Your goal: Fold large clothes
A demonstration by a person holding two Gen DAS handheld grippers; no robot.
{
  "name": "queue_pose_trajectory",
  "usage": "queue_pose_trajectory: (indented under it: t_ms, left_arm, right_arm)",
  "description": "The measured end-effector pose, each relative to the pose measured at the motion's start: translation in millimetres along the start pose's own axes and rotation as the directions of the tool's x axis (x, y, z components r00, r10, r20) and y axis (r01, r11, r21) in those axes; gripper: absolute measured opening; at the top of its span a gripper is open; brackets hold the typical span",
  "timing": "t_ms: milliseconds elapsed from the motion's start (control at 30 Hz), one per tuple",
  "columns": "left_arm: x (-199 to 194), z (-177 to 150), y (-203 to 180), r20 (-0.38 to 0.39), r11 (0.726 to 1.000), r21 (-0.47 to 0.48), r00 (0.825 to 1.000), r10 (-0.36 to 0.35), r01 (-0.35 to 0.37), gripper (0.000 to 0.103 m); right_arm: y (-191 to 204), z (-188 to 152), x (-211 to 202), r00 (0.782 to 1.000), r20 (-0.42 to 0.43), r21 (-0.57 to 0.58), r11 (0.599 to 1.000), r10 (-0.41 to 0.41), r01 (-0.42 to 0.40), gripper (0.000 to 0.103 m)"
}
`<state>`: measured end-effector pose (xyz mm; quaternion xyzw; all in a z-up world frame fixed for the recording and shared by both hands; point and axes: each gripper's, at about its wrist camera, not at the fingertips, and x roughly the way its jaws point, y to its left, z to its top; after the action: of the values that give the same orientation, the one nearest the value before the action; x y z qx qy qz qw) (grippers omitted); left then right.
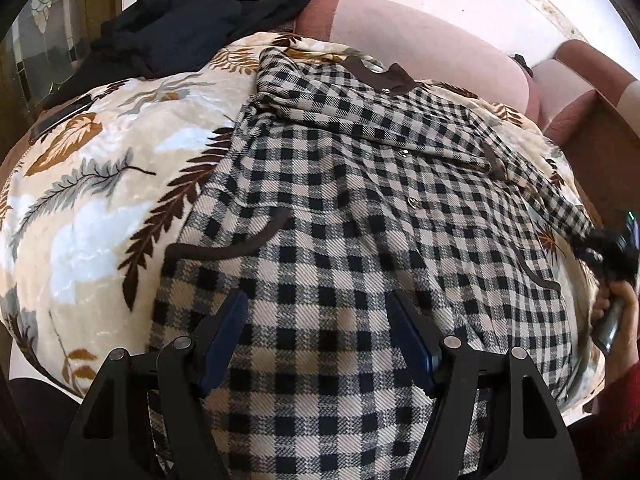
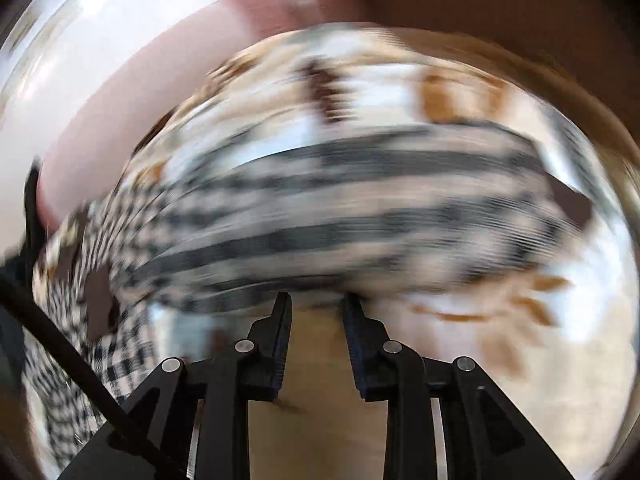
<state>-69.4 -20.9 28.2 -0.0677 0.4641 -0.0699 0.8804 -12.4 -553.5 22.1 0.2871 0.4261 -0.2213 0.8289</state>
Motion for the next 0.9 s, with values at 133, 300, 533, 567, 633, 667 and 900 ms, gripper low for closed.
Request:
queue_pose_trajectory:
  t_ms: [133,300,533,567,633,667,900]
  left_arm:
    - [1.6,-2.8,0.3,-0.004,1.000,-0.019,1.000,-0.008,0.008,0.071]
    - [0.9,-5.7,-2.5,-0.003,1.000,-0.009,1.000,-0.008,0.008,0.071]
    - [-8.6,-5.4,-3.0,0.007,1.000,-0.006,1.000,-0.008,0.008,0.071]
    - [-10.9,-5.3,-2.4,0.010,1.000,-0.004,1.000,-0.005,0.005,0.071]
    - [-17.1,-4.9,0.3,0.024,1.000,0.001,1.000,0.009,-0.009,0.071]
    - [-20.2,-5.1,2.5,0.031,1.000,0.002,0.999,0.016,-0.016,0.071]
    - [-29.8,-1.0,23.4,0.055,0.998,-0.043,0.997,0.049,-0.047,0.071]
  right_arm:
    - [-89.8,3.0,-38.1,0.999,0.048,0.246,0.969,-0.023,0.010,0.036]
    - [-147.3,-8.4,-65.9,0.991,0.118,0.465,0.878,0.068,-0.116,0.056]
    - [-127.8,-4.9,-47.8,0.972,0.173,0.469,0.855,0.156,-0.221,0.062]
    - [-121.6,-3.0,-42.8,0.974,0.172,0.463,0.861,0.147,-0.212,0.062]
    - [-111.5,3.4,-34.6,0.977,0.186,0.434,0.883,0.107,-0.180,0.061]
    - [-106.9,5.8,-32.0,0.978,0.186,0.423,0.891,0.091,-0.164,0.057]
    - [-35.0,26.6,-34.3,0.974,0.206,0.257,0.955,0.095,-0.148,0.007]
